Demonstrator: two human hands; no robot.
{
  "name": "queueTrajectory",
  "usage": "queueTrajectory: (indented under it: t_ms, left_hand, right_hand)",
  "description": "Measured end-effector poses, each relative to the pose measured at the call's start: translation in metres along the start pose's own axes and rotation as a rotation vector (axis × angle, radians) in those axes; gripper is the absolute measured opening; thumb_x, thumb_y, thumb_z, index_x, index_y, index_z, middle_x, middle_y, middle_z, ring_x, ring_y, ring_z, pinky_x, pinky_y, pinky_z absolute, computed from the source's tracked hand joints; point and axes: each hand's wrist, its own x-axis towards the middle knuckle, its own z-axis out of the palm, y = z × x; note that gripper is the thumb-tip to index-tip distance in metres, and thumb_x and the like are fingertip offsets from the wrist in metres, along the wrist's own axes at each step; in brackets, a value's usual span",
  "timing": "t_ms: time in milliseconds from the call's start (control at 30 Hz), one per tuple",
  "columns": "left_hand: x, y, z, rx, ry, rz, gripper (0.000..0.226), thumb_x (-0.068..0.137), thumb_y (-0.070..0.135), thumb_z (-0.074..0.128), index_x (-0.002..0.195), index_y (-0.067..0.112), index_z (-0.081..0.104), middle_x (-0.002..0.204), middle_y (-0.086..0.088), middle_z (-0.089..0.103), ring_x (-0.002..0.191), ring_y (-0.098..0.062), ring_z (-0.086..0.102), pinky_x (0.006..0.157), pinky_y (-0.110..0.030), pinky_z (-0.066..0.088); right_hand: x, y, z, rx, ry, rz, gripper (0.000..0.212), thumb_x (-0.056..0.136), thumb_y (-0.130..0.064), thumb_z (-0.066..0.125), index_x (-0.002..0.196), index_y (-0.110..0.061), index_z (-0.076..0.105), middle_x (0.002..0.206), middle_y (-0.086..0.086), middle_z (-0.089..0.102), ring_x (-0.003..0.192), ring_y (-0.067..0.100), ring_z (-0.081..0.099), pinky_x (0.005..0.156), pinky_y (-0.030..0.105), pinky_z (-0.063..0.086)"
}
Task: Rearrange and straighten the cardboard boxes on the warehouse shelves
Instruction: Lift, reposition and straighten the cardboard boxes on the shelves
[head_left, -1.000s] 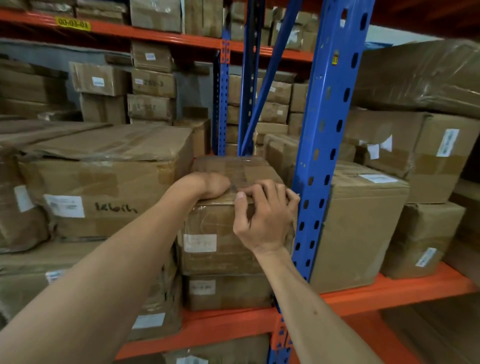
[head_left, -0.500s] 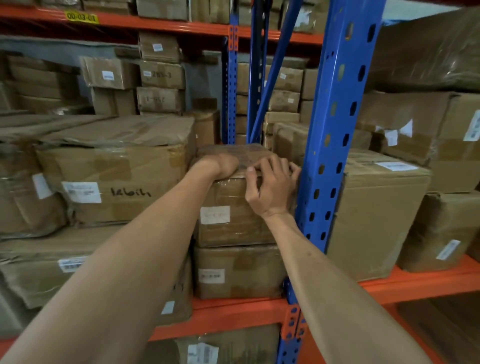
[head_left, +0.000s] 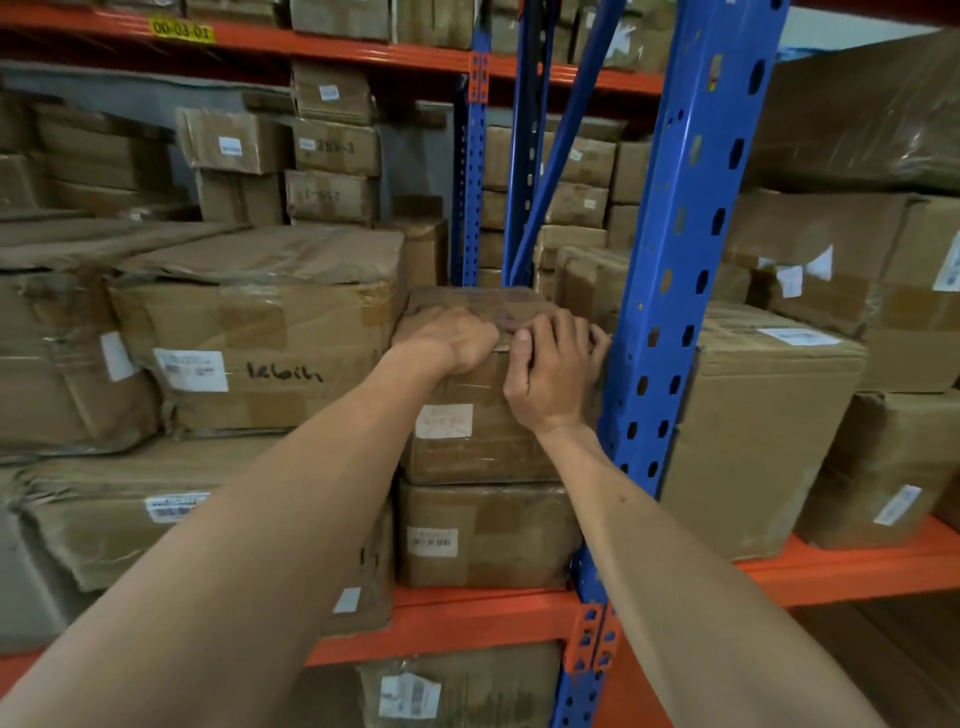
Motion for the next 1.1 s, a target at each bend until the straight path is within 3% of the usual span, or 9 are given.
queueTrajectory:
  t_ms: [167, 333, 600, 667, 733, 833, 933, 1000, 1100]
  left_hand:
    - [0.013, 0.005, 0.003, -0.014, -0.018, -0.018, 0.049, 0.101, 0.044, 0.028, 0.127, 0.021, 0.063, 0.135, -0.011, 0.062, 0.114, -0.032, 0.058, 0.099, -0.045, 0.045]
    - [0.014, 0.018, 0.014, 0.049, -0.079, -0.082, 0.063, 0.102, 0.049, 0.018, 0.155, 0.019, 0.037, 0.163, -0.015, 0.032, 0.147, -0.038, 0.028, 0.119, -0.057, 0.019]
    - [-0.001, 0.001, 0.010, 0.083, -0.084, 0.050, 0.057, 0.104, 0.045, 0.015, 0.143, 0.021, 0.049, 0.151, -0.012, 0.049, 0.139, -0.034, 0.042, 0.117, -0.056, 0.017]
    - [-0.008, 0.000, 0.006, 0.092, -0.110, 0.059, 0.056, 0.107, 0.044, 0.014, 0.146, 0.020, 0.046, 0.151, -0.013, 0.049, 0.139, -0.035, 0.042, 0.119, -0.056, 0.016]
    - [-0.018, -0.003, -0.002, 0.031, -0.072, 0.073, 0.053, 0.107, 0.044, 0.025, 0.148, 0.016, 0.044, 0.150, -0.016, 0.048, 0.136, -0.035, 0.046, 0.113, -0.048, 0.032]
    - [-0.045, -0.015, -0.021, -0.026, 0.179, 0.223, 0.064, 0.096, 0.022, 0.056, 0.155, 0.010, 0.033, 0.156, -0.016, 0.040, 0.137, -0.034, 0.046, 0.110, -0.044, 0.043]
    - [-0.075, -0.051, -0.053, -0.052, 0.528, 0.442, 0.067, 0.090, 0.012, 0.061, 0.153, 0.012, 0.040, 0.146, -0.011, 0.050, 0.123, -0.029, 0.057, 0.097, -0.041, 0.053]
    - [-0.088, -0.086, -0.079, -0.006, 0.662, 0.517, 0.064, 0.091, 0.022, 0.062, 0.152, 0.016, 0.042, 0.144, -0.010, 0.051, 0.127, -0.027, 0.053, 0.102, -0.041, 0.050]
    - [-0.092, -0.150, -0.115, 0.102, 0.448, 0.312, 0.092, 0.086, 0.063, 0.068, 0.160, 0.037, 0.019, 0.158, -0.016, 0.032, 0.144, -0.036, 0.032, 0.118, -0.056, 0.029]
  right_hand:
    - [0.006, 0.008, 0.014, 0.007, -0.013, -0.009, 0.039, 0.097, -0.028, 0.040, 0.081, -0.004, 0.066, 0.086, 0.015, 0.062, 0.084, 0.032, 0.056, 0.087, 0.047, 0.034]
    - [-0.001, 0.016, 0.005, 0.026, -0.069, 0.011, 0.039, 0.096, -0.028, 0.041, 0.083, -0.002, 0.068, 0.089, 0.017, 0.063, 0.087, 0.036, 0.058, 0.087, 0.046, 0.034]
    - [-0.003, -0.006, -0.009, -0.030, -0.273, 0.100, 0.033, 0.100, -0.030, 0.048, 0.100, -0.002, 0.066, 0.106, 0.021, 0.061, 0.101, 0.036, 0.051, 0.094, 0.051, 0.035]
    - [-0.002, 0.004, -0.016, -0.022, -0.426, 0.062, 0.041, 0.103, -0.041, 0.038, 0.110, -0.008, 0.062, 0.116, 0.019, 0.057, 0.109, 0.035, 0.047, 0.100, 0.054, 0.034]
    - [0.002, 0.013, -0.024, 0.011, -0.553, 0.017, 0.052, 0.103, -0.050, 0.028, 0.123, -0.014, 0.059, 0.127, 0.016, 0.054, 0.119, 0.033, 0.044, 0.107, 0.053, 0.029]
    - [0.010, 0.013, -0.036, 0.082, -0.668, 0.032, 0.060, 0.100, -0.059, 0.021, 0.144, -0.028, 0.048, 0.145, 0.014, 0.045, 0.137, 0.030, 0.033, 0.117, 0.051, 0.016]
    - [0.024, -0.007, -0.040, 0.207, -0.712, 0.063, 0.063, 0.096, -0.070, 0.027, 0.153, -0.042, 0.032, 0.162, 0.009, 0.027, 0.150, 0.028, 0.018, 0.121, 0.054, 0.007]
    - [0.039, -0.030, -0.037, 0.311, -0.758, 0.052, 0.070, 0.091, -0.079, 0.038, 0.153, -0.052, 0.021, 0.168, 0.002, 0.012, 0.154, 0.028, 0.010, 0.121, 0.058, 0.007]
    - [0.061, -0.073, -0.031, 0.445, -0.895, 0.040, 0.086, 0.076, -0.088, 0.058, 0.144, -0.073, 0.008, 0.168, -0.012, -0.011, 0.156, 0.037, 0.006, 0.119, 0.061, 0.019]
